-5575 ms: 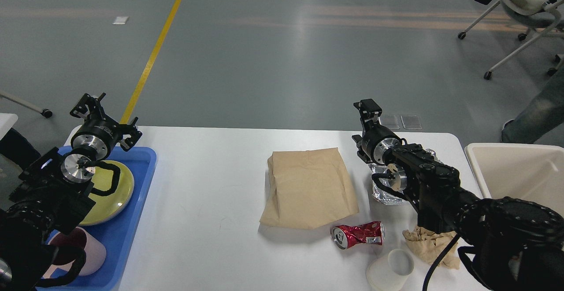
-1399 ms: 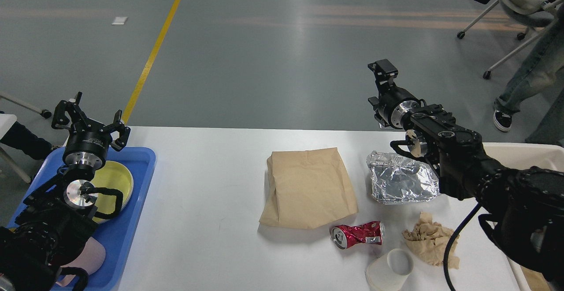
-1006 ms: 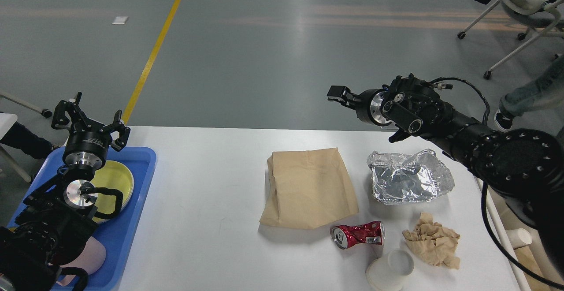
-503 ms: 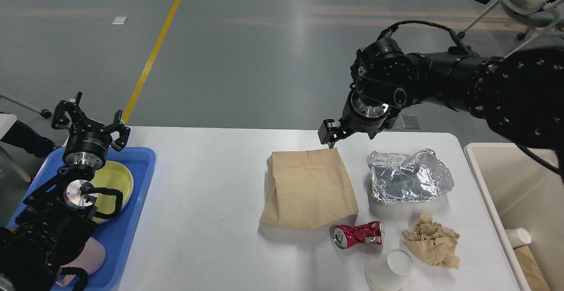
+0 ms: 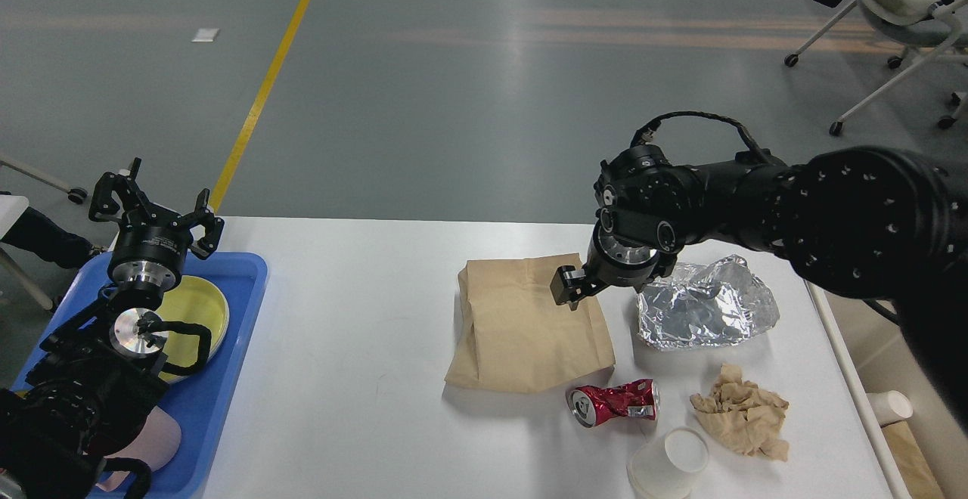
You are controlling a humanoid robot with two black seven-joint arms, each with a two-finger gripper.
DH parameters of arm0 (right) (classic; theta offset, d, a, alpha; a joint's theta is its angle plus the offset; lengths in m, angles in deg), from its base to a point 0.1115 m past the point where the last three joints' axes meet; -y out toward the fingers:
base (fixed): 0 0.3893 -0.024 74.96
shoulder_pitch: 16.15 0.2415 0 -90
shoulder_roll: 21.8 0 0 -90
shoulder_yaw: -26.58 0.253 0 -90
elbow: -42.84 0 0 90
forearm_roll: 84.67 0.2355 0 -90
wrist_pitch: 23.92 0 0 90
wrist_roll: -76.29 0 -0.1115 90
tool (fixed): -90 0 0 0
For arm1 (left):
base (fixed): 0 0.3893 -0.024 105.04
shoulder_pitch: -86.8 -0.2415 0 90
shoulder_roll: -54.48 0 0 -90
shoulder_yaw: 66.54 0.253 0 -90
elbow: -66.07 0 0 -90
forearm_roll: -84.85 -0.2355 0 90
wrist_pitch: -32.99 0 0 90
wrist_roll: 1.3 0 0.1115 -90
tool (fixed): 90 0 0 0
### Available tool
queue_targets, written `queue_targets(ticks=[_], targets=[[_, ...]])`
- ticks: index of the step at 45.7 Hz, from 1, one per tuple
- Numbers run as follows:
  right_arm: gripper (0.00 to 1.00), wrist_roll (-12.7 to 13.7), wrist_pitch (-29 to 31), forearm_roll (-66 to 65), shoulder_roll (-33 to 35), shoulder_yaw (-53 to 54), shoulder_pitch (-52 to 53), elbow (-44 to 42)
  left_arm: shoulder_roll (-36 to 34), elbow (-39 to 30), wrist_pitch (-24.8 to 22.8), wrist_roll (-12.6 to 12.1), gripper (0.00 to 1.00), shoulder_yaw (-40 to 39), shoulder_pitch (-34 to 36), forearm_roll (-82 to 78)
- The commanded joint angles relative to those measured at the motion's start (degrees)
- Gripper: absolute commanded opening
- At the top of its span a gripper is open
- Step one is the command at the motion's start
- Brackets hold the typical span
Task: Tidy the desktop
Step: 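Lower the right gripper and grasp the crumpled aluminium foil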
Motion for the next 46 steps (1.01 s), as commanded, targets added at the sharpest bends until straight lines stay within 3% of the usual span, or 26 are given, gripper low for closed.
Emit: queue_targets(ticks=[1, 11, 28, 46], targets=[[1.0, 0.1, -3.7, -0.3, 3.1, -1.8, -2.8, -0.1, 0.0, 0.0, 0.0, 0.0, 0.96, 0.0, 0.0, 0.0], [1.0, 0.1, -9.7, -0.3, 6.2, -4.8, -7.3, -0.4, 0.0, 0.1, 0.0, 0.0, 0.96, 0.0, 0.0, 0.0], [1.0, 0.1, -19.5, -0.1, 5.8, -3.6, -14.4, -4.4, 0.0, 0.0, 0.0, 0.0, 0.96, 0.0, 0.0, 0.0], [1.0, 0.1, -22.0, 0.0, 5.7, -3.3, -17.9, -6.5, 0.0, 0.0, 0.0, 0.0, 0.96, 0.0, 0.0, 0.0]])
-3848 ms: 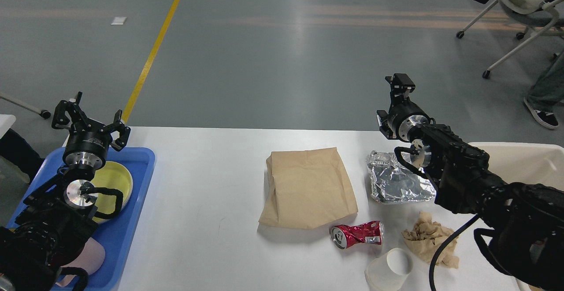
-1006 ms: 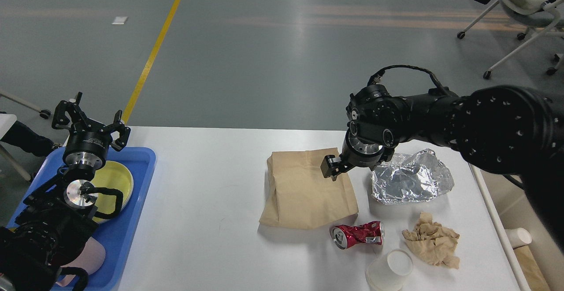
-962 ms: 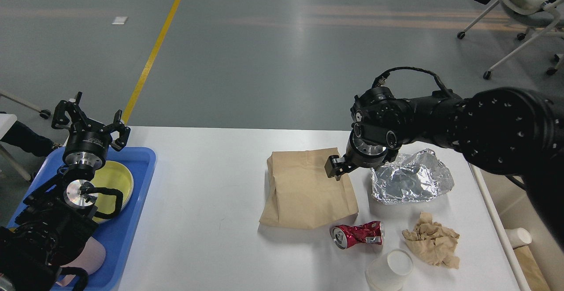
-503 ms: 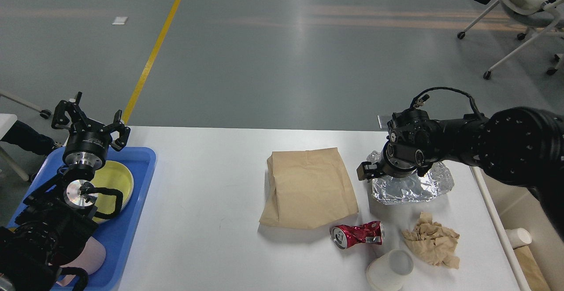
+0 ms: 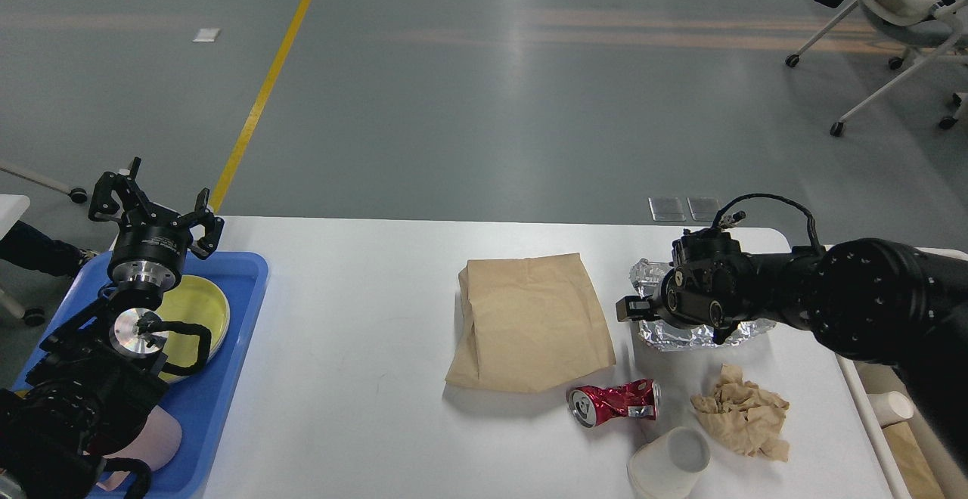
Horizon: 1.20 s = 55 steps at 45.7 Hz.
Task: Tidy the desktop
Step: 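Lower the right gripper and grasp the crumpled aluminium foil, then carry the foil to the white bin and drop it in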
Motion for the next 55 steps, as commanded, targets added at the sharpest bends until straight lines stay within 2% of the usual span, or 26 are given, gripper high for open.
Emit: queue_targets(ticks=[1, 12, 13, 19, 25, 30, 44, 55], targets=[[1.0, -0.1, -0.8, 0.0, 0.0, 0.1, -0.2, -0.2, 0.0, 0.1, 0.0, 0.0, 0.96, 0.0, 0.0, 0.0], [1.0, 0.0, -7.8, -0.1, -1.5, 0.1, -2.6, -0.3, 0.0, 0.0, 0.0, 0.0, 0.96, 0.0, 0.0, 0.0], [0.97, 0.0, -8.4, -0.2, -1.6, 0.1, -2.9, -0.3, 0.0, 0.0, 0.0, 0.0, 0.96, 0.0, 0.0, 0.0], [0.54, 0.4, -9.1, -0.2, -2.2, -0.7, -3.6, -0.3, 0.0, 0.0, 0.0, 0.0, 0.96, 0.0, 0.0, 0.0], [0.31, 0.9, -9.2, 0.4, -2.2, -0.9, -4.3, -2.2, 0.0, 0.0, 0.0, 0.0, 0.96, 0.0, 0.0, 0.0], [0.01, 1.0, -9.2, 0.5, -2.2, -1.0, -4.6, -2.4, 0.0, 0.0, 0.0, 0.0, 0.96, 0.0, 0.0, 0.0], [0.0, 1.0, -9.2, 0.6, -2.1, -0.1, -4.8, -2.3, 0.0, 0.0, 0.0, 0.0, 0.96, 0.0, 0.0, 0.0], [0.0, 1.0, -8.8, 0.7, 0.1, 0.1, 0.7, 0.6, 0.0, 0.0, 0.0, 0.0, 0.96, 0.0, 0.0, 0.0]])
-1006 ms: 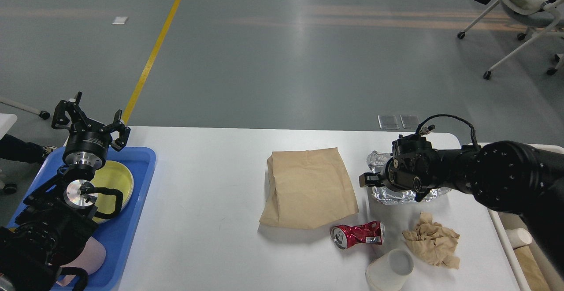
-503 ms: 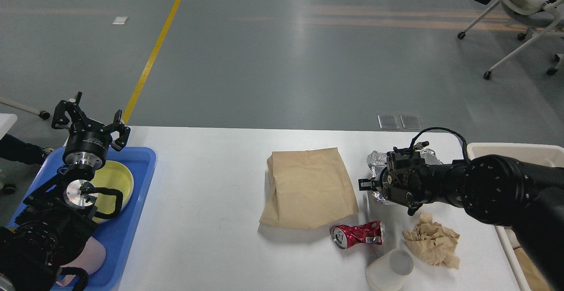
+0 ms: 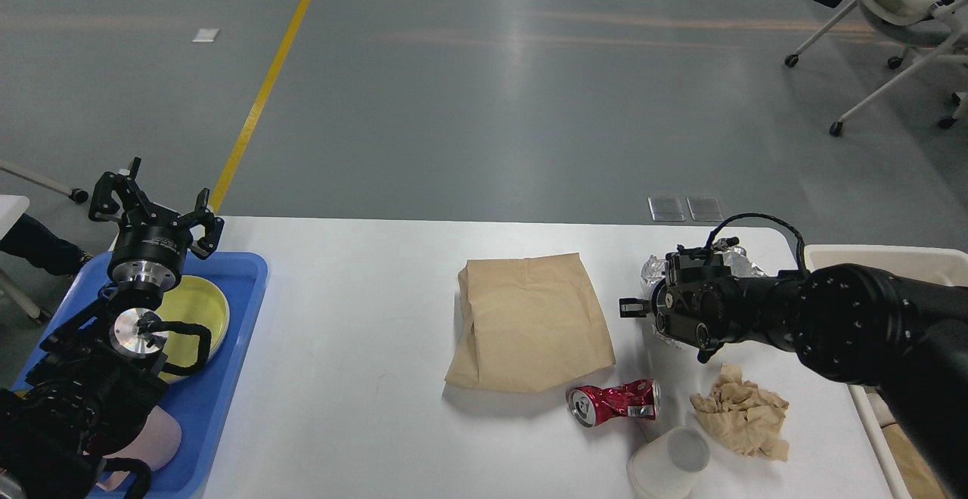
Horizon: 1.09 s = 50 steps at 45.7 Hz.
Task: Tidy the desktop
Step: 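Carry the foil to the white bin and drop it in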
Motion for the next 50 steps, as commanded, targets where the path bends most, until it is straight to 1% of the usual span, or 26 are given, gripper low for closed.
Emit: queue_targets(ticks=[1, 6, 11, 14, 18, 22, 27, 30, 32, 36, 44, 50], targets=[[0.0, -0.1, 0.4, 0.0, 2.3, 0.1, 4.1, 3.0, 0.0, 0.0, 0.0, 0.0, 0.96, 0.0, 0.0, 0.0], [0.0, -0.1, 1.0, 0.0, 6.0, 1.1, 10.1, 8.1, 0.0, 0.0, 0.0, 0.0, 0.96, 0.0, 0.0, 0.0], [0.0, -0.3, 1.3, 0.0, 11.3, 2.4, 18.2, 14.1, 0.0, 0.0, 0.0, 0.0, 0.96, 0.0, 0.0, 0.0], [0.0, -0.3, 2.9, 0.0, 14.5, 2.8, 23.6, 17.4, 0.0, 0.0, 0.0, 0.0, 0.96, 0.0, 0.0, 0.0], [0.0, -0.5, 6.8, 0.0, 18.4, 3.4, 30.4, 19.7, 0.0, 0.0, 0.0, 0.0, 0.96, 0.0, 0.0, 0.0], [0.0, -0.5, 13.3, 0.0, 21.8, 4.3, 36.7, 20.0, 0.0, 0.1, 0.0, 0.0, 0.96, 0.0, 0.0, 0.0], [0.0, -0.5, 20.4, 0.1, 25.5, 5.6, 42.6, 20.0, 0.0, 0.0, 0.0, 0.0, 0.96, 0.0, 0.0, 0.0], [0.0, -0.5, 23.0, 0.1, 27.7, 6.3, 44.4, 20.0, 0.0, 0.0, 0.0, 0.0, 0.96, 0.0, 0.0, 0.0], [0.0, -0.5, 23.2, 0.0, 29.0, 6.3, 44.5, 19.9, 0.0, 0.0, 0.0, 0.0, 0.96, 0.0, 0.0, 0.0], [0.0, -0.3, 21.7, -0.3, 30.2, 4.7, 42.4, 19.2, 0.0, 0.0, 0.0, 0.0, 0.96, 0.0, 0.0, 0.0], [0.0, -0.3, 14.4, -0.7, 33.8, 1.0, 32.7, 17.7, 0.0, 0.1, 0.0, 0.0, 0.96, 0.0, 0.0, 0.0], [0.0, -0.3, 9.9, -0.7, 35.1, 0.7, 21.8, 13.8, 0.0, 0.0, 0.0, 0.0, 0.96, 0.0, 0.0, 0.0]])
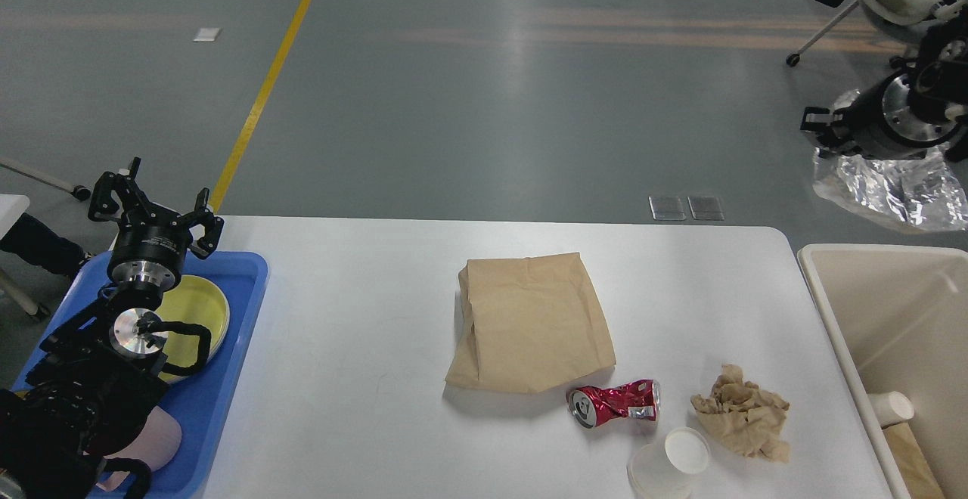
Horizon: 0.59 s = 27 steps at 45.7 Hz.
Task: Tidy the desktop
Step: 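Carry the foil to the white bin and drop it in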
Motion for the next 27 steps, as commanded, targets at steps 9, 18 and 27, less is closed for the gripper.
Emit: queue_targets(ticks=[9, 18, 27], targets=[[0.0, 0.0, -10.7, 0.7, -0.1, 0.7, -26.8, -12.8, 0.0, 0.0, 0.0, 0.0, 0.96, 0.0, 0.0, 0.0], [0.92, -0.1, -14.2, 0.7, -3.0, 1.0, -37.3, -22.3, 0.0, 0.0, 0.0, 0.0, 0.96, 0.0, 0.0, 0.0], [1.0, -0.1, -14.3, 0.7, -4.2, 2.0, -41.1, -24.1, 0.0, 0.0, 0.0, 0.0, 0.96, 0.0, 0.0, 0.0]])
